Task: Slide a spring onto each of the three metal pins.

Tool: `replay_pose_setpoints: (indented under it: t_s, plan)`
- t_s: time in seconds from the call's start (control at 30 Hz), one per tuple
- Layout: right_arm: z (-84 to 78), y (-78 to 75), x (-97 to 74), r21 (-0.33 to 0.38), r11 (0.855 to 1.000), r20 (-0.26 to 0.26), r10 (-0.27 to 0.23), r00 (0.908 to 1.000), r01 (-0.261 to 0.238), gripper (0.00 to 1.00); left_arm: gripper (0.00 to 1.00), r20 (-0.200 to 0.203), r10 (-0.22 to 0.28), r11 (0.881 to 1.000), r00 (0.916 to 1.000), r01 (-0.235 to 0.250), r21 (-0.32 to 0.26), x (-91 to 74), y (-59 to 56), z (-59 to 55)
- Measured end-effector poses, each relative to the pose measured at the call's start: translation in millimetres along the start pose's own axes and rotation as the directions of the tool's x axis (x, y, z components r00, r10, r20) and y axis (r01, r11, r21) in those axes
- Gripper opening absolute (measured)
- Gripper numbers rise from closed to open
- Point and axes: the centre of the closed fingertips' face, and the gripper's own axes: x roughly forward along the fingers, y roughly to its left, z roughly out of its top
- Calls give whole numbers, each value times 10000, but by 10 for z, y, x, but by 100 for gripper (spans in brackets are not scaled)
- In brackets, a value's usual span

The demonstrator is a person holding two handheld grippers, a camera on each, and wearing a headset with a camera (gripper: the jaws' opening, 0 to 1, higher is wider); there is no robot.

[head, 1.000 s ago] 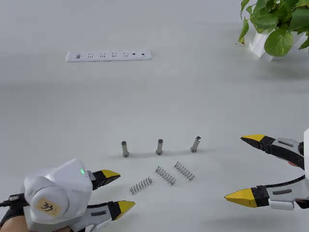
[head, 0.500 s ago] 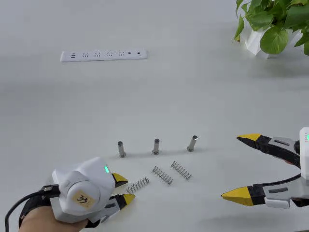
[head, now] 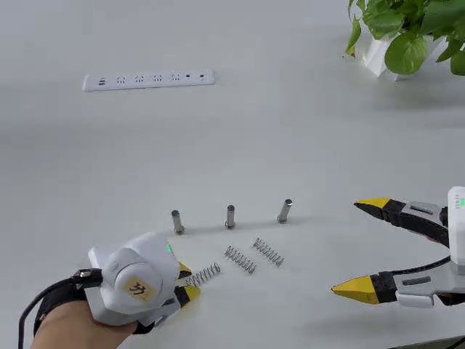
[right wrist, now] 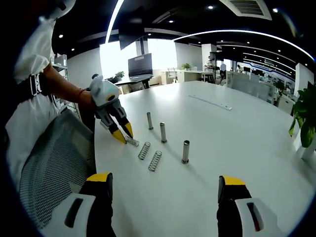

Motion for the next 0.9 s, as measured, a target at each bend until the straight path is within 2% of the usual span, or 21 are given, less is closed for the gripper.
replay_pose_setpoints:
  t_s: [0.17,0.47,0.9]
  plan:
    - [-25,11,-3,24,10000,-50,-2,10000,2,88,7,-181,64,10000,9998,-63,41,4,11,-5]
    - [-22,20,-2,56,10000,-25,-50,10000,50,88,7,-422,37,10000,9991,-38,-25,4,9,-7]
    - [-42,56,16,139,9999,-31,-18,10000,18,87,7,-324,-34,9998,9995,27,-199,-23,-6,-17]
